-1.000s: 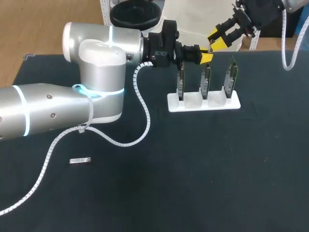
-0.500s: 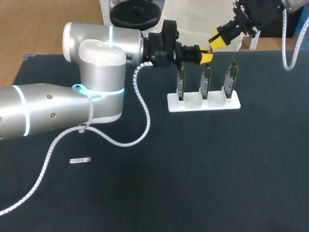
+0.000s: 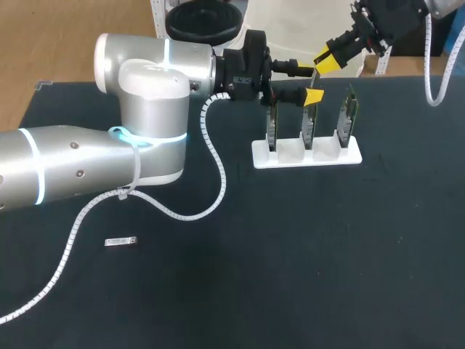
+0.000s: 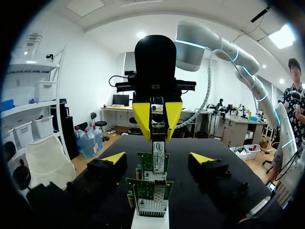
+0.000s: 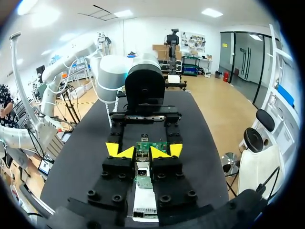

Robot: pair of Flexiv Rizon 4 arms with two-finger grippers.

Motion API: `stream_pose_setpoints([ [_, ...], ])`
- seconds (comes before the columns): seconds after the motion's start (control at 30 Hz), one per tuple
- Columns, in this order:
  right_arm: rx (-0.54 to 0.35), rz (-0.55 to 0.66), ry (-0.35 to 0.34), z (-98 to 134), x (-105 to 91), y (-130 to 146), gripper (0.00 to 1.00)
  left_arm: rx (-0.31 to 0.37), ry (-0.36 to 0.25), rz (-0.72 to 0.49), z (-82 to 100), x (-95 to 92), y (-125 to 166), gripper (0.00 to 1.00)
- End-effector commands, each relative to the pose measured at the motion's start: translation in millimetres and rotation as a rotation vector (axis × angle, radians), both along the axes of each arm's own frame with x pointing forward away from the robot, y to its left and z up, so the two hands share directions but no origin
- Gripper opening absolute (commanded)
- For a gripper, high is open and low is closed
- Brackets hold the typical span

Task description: Pick up the optical module with the left hand, and insert it into the network port with the right hand.

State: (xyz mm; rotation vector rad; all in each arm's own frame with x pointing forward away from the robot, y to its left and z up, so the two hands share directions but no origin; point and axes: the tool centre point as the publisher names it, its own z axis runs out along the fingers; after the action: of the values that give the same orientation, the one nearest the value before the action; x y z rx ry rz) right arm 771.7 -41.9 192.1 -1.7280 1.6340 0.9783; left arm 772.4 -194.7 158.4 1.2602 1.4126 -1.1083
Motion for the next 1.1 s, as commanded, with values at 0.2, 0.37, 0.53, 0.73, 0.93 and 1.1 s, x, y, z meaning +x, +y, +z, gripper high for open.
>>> stream_pose_setpoints([
  [0.2,0.004,-0.004,-0.005,-1.2,-3.5,0.5,0.0,0.083,-0.005,0.023,4.2,-1.1,9.9,1.0],
  [0.37,0.004,-0.001,-0.004,-1.7,-3.6,1.2,0.0,0.135,-0.014,0.019,2.6,-3.9,13.2,1.0],
  [0.53,0.001,0.002,-0.007,-1.8,-3.6,1.2,0.0,0.206,-0.032,0.008,-1.9,-6.0,16.9,1.0],
  [0.73,0.0,0.0,-0.009,-1.5,-3.5,-0.4,0.0,0.281,-0.018,0.008,-8.7,-3.4,24.2,1.0],
  [0.93,0.003,-0.001,-0.01,-1.6,-3.3,-0.6,0.0,0.337,-0.016,0.015,-11.1,0.5,26.9,1.0],
  [1.1,0.003,-0.001,-0.009,-1.9,-2.8,-0.3,0.0,0.38,-0.023,0.01,-14.6,-0.8,25.0,1.0],
])
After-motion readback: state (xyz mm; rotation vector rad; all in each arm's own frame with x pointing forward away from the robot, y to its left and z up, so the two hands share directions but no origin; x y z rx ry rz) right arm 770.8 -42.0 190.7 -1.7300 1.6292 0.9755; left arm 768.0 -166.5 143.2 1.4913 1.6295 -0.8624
